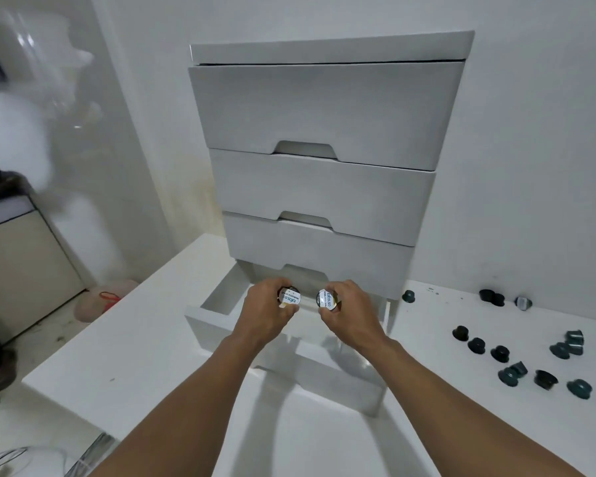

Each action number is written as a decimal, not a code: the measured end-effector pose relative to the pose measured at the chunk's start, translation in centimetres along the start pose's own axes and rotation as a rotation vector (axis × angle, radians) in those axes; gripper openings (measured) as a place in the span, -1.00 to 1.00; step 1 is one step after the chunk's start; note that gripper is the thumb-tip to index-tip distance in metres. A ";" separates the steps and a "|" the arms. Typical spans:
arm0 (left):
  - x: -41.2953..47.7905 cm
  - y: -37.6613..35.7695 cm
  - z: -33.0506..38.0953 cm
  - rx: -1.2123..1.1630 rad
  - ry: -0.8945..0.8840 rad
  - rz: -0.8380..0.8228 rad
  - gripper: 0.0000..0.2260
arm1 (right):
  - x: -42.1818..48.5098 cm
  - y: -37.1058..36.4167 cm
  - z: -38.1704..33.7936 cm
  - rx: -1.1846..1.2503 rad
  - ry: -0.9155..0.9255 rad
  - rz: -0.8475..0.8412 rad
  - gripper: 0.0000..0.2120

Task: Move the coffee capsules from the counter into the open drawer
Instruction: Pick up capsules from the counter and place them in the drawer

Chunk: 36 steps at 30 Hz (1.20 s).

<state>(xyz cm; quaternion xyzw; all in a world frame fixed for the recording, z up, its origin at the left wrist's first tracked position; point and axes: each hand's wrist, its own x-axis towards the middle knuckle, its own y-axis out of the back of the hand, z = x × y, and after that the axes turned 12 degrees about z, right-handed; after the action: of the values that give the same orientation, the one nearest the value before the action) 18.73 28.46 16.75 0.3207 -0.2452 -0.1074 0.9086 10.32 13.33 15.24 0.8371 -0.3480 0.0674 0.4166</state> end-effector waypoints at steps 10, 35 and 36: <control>6.8 -3.6 -6.3 0.040 0.005 -0.146 -0.77 | 3.6 -7.2 3.8 0.006 -0.142 -0.110 -0.71; 13.3 -12.7 -17.9 0.082 -0.292 -0.854 -0.64 | 4.3 -17.0 7.5 -0.137 -0.569 -0.334 -0.64; 13.2 -12.8 -17.9 0.075 -0.283 -0.860 -0.64 | 4.4 -17.2 7.6 -0.140 -0.569 -0.346 -0.64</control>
<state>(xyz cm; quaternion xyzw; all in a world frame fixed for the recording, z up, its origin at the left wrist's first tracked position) 38.78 23.45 1.50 0.4082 -0.2150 -0.5089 0.7267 23.23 12.40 0.96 0.8383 -0.3069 -0.2648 0.3646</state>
